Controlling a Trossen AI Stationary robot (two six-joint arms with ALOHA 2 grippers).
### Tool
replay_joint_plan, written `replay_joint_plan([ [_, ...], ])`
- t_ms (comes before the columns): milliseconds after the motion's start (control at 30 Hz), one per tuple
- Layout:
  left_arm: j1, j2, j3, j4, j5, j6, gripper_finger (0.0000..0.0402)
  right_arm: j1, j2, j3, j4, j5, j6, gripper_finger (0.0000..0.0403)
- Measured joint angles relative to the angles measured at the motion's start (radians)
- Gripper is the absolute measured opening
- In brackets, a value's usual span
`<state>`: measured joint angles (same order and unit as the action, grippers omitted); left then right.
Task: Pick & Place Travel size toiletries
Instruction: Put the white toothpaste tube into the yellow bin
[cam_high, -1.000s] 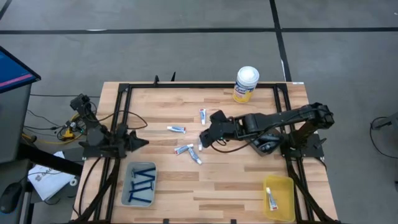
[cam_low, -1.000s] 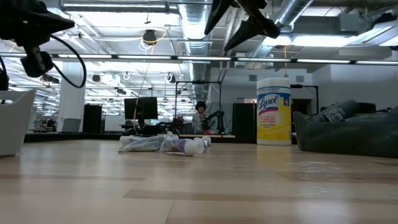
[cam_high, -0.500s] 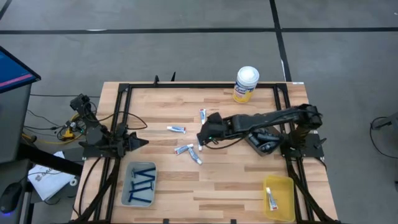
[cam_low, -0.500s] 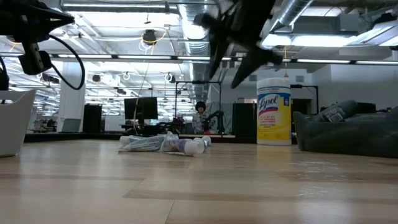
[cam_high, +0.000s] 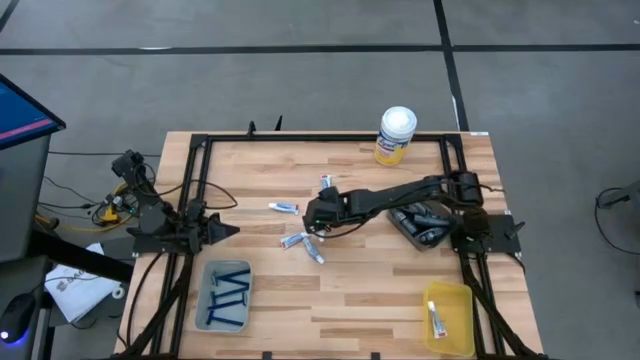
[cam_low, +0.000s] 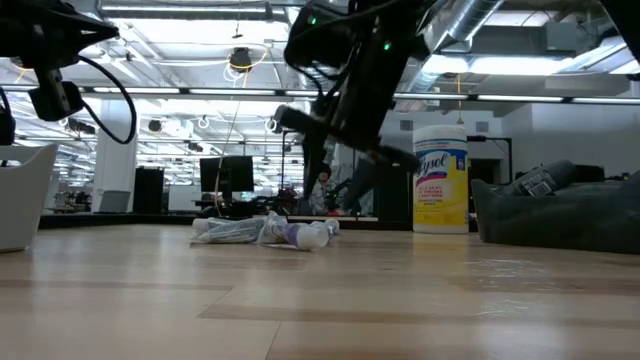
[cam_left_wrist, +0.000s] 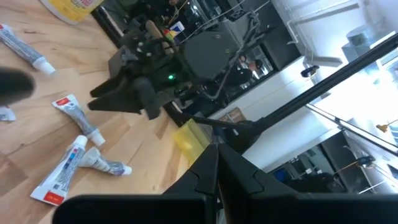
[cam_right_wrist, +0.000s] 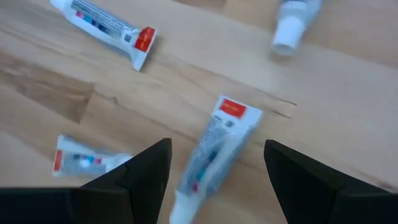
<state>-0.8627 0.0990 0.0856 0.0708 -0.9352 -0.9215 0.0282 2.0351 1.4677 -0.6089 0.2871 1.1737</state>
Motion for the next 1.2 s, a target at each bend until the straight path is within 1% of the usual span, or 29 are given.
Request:
replay_joint_plan([
  [100,0.000,-0.008,0.000,0.000,0.002,0.000,0.0001,-0.010,0.034,0.001,0.033,-0.009,-0.002,0.0248],
  [167,0.000,-0.020,-0.001,-0.001,0.005,0.000,0.0001,-0.014,0.055,0.001,0.044,-0.034,-0.002,0.0248],
  [267,0.000,-0.086,-0.021,0.005,0.006,0.000,0.0001,-0.013,0.075,0.001,0.043,-0.067,-0.002,0.0248],
  [367,0.003,-0.099,-0.078,0.092,-0.008,0.000,0.0001,-0.006,0.083,0.002,0.032,-0.085,-0.002,0.0237],
  [400,0.005,-0.098,-0.079,0.089,-0.010,-0.004,0.0001,-0.003,0.081,0.002,0.033,-0.088,0.005,0.0230],
  [500,0.005,-0.098,-0.079,0.078,-0.006,-0.001,0.0001,0.004,0.081,0.002,0.025,-0.088,0.024,0.0198],
  [767,0.005,-0.098,-0.079,0.088,-0.003,0.000,0.0001,0.013,0.081,0.002,0.012,-0.107,0.025,0.0060],
  [833,0.005,-0.099,-0.079,0.088,-0.003,0.000,0.0001,0.018,0.080,0.002,0.014,-0.107,0.009,0.0031],
  [900,0.006,-0.099,-0.079,0.089,-0.003,0.000,0.0001,0.023,0.079,0.003,0.013,-0.116,-0.003,0.0011],
  [967,0.006,-0.099,-0.079,0.089,-0.003,0.000,0.0001,0.025,0.071,0.003,0.006,-0.133,-0.004,0.0010],
  [1100,0.006,-0.099,-0.079,0.091,-0.003,0.000,0.0001,0.033,0.055,0.001,-0.012,-0.152,-0.003,0.0029],
  [1200,0.006,-0.099,-0.079,0.092,-0.003,0.000,0.0001,0.038,0.032,0.004,-0.012,-0.167,-0.003,0.0030],
])
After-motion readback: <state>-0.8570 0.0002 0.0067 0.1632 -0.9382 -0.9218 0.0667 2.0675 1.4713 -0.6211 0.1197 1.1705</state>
